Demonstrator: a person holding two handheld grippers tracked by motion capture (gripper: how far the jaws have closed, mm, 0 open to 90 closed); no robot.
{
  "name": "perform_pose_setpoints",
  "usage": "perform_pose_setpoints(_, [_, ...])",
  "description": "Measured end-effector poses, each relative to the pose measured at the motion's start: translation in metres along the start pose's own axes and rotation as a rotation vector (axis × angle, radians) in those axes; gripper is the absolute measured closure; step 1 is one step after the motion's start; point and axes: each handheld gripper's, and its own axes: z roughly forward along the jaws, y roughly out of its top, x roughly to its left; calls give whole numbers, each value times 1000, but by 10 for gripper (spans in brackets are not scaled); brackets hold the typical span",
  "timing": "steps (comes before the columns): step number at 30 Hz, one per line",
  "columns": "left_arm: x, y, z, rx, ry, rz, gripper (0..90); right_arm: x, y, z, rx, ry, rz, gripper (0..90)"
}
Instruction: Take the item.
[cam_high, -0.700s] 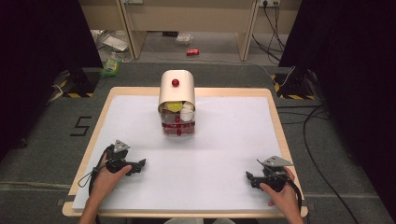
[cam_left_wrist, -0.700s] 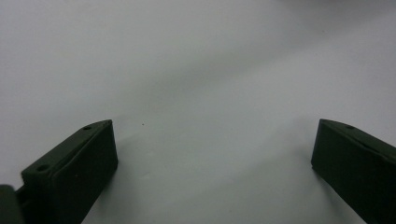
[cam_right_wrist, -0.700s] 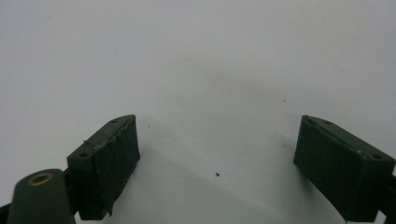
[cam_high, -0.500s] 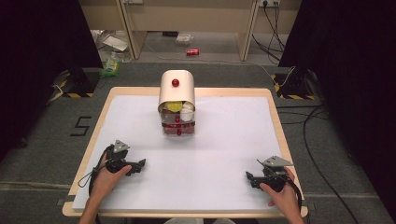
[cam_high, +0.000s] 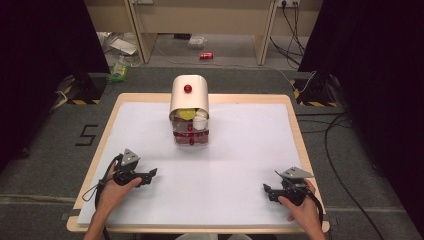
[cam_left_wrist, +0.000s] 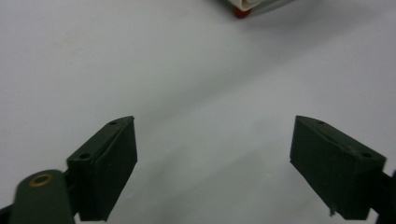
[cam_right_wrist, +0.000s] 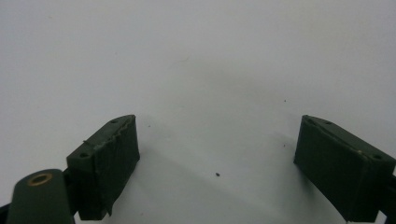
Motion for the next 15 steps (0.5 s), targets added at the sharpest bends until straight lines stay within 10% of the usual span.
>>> perform_pose_setpoints(15, [-31,31,-13,-86,-87,57,150,0,0,0,0,0,0,141])
